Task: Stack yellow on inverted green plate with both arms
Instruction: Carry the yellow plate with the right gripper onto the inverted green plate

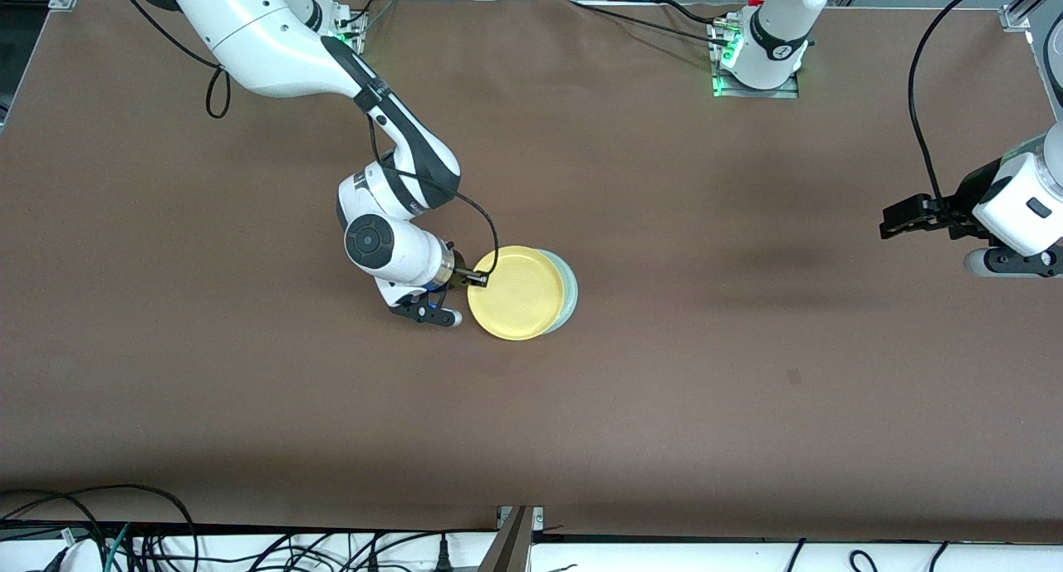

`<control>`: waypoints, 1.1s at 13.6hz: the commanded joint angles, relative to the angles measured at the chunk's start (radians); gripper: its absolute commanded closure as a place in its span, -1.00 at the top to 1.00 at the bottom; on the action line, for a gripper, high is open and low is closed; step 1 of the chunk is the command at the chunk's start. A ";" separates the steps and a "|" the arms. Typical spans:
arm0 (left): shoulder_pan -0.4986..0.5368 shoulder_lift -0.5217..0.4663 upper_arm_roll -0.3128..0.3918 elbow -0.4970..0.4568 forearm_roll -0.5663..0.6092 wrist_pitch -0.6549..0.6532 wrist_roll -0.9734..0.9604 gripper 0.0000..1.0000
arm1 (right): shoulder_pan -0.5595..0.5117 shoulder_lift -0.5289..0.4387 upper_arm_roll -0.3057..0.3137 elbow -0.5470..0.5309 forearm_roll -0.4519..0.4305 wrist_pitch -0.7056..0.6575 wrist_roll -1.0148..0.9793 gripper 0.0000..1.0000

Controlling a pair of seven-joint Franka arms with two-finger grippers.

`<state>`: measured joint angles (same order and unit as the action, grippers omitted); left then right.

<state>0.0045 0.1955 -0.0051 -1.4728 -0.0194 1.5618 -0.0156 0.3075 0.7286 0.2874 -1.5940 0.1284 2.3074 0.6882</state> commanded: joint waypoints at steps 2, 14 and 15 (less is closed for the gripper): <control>0.006 -0.005 -0.003 0.000 -0.014 -0.009 0.016 1.00 | 0.038 0.025 -0.001 0.028 -0.001 0.016 0.007 -1.00; 0.005 -0.005 -0.003 0.002 -0.016 -0.009 0.014 1.00 | 0.053 -0.197 -0.137 0.031 -0.026 -0.182 -0.012 1.00; 0.005 -0.005 -0.004 0.002 -0.016 -0.009 0.014 1.00 | 0.051 -0.248 -0.175 0.031 -0.047 -0.250 -0.044 1.00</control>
<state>0.0044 0.1955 -0.0056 -1.4728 -0.0194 1.5618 -0.0156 0.3572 0.6092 0.1806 -1.5338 0.1068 2.1762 0.6783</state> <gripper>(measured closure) 0.000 0.181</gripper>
